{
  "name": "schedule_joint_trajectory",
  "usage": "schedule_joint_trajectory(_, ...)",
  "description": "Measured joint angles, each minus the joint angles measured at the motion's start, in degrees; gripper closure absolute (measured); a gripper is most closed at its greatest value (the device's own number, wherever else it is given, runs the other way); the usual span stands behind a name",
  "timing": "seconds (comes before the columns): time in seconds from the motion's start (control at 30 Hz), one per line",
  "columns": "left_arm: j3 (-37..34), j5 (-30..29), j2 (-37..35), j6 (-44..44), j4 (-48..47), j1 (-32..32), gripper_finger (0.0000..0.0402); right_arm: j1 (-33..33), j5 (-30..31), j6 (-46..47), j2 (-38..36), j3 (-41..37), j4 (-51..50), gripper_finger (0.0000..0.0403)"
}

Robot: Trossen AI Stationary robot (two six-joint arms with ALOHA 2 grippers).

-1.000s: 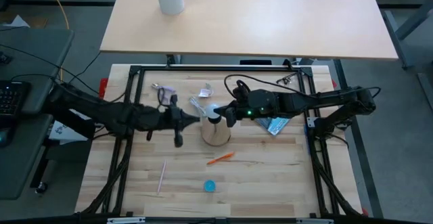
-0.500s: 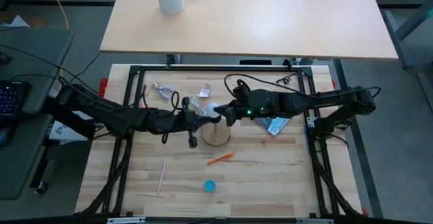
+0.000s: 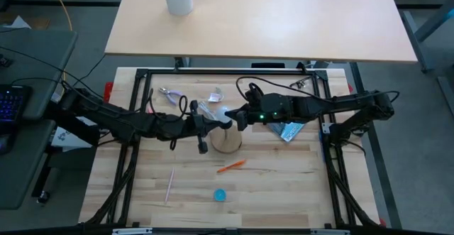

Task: Screw lightbulb
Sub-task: Insert the light bulb into the lamp

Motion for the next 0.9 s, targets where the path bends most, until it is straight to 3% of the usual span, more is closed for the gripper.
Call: schedule_joint_trajectory(0.9, 0.07, -2.54, -4.02, 3.53, -0.51, 2.93, 0.0401, 3.18, 0.11, 4.00, 0.45, -0.36, -2.89, 0.0403)
